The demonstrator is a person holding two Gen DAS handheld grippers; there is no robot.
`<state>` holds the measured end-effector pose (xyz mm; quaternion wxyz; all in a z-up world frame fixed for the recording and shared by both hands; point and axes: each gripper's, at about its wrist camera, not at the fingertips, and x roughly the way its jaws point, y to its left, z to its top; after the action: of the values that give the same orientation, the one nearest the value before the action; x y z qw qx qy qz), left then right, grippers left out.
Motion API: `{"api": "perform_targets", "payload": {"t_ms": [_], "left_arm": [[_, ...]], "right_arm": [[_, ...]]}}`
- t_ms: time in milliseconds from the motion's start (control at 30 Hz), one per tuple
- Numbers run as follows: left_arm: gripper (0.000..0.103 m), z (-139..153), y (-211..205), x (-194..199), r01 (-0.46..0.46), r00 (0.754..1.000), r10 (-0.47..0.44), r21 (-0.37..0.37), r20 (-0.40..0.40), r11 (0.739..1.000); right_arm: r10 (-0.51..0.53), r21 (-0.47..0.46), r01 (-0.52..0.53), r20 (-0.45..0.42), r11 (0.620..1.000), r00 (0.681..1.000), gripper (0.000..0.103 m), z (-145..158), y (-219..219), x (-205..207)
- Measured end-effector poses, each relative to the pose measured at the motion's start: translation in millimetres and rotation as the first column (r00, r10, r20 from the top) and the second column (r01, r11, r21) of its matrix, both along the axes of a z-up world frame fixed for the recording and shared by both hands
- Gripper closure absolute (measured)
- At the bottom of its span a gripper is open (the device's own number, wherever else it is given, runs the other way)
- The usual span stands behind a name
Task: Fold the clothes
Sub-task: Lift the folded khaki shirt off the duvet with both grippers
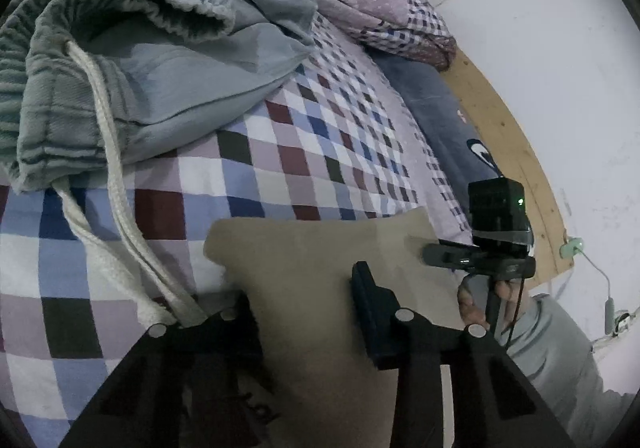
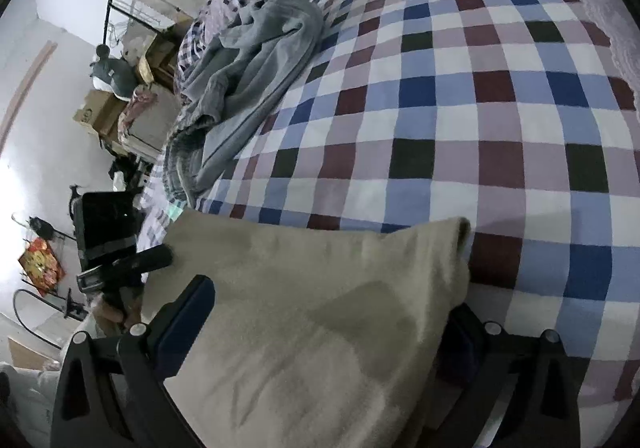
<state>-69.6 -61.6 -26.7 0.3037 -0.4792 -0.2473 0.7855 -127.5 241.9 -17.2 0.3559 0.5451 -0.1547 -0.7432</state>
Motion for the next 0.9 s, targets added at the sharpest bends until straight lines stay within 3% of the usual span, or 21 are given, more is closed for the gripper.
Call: {"api": "perform_targets", "payload": {"t_ms": [33,67,133,167,200,500,700,900], "left_arm": [[0.073,1,0,0,-0.001,1.000,0.001,0.000,-0.004,1.000],[0.075,2,-1,1,-0.002,1.000,0.002,0.002,-0.011,1.000],[0.078,4,0,3,-0.006,1.000,0.006,0.002,-0.021,1.000],[0.079,6,1,3,-0.008,1.000,0.008,0.000,-0.028,1.000],[0.080,8,3,4,-0.010,0.999,0.010,-0.006,-0.038,1.000],[0.086,42,17,26,-0.049,0.984,0.041,-0.043,-0.175,0.998],[0.086,72,27,55,-0.073,0.954,0.045,-0.083,-0.295,0.994],[0.086,108,26,110,-0.092,0.905,0.051,-0.079,-0.423,0.993]], "right_arm": [[0.001,0.024,-0.001,-0.010,1.000,1.000,0.003,1,-2,1],[0.001,0.058,0.000,-0.025,0.998,1.000,0.012,3,-5,3],[-0.008,0.122,0.015,-0.053,0.992,0.999,0.050,5,-6,6],[-0.023,0.143,0.032,-0.061,0.989,0.998,0.075,6,-4,6],[-0.043,0.144,0.052,-0.066,0.988,0.997,0.082,7,0,7],[-0.079,0.229,0.146,-0.275,0.962,0.958,0.087,26,-7,34],[-0.080,0.304,0.213,-0.395,0.928,0.915,0.089,48,-17,59],[-0.099,0.316,0.323,-0.561,0.892,0.822,0.091,99,-15,113]]}}
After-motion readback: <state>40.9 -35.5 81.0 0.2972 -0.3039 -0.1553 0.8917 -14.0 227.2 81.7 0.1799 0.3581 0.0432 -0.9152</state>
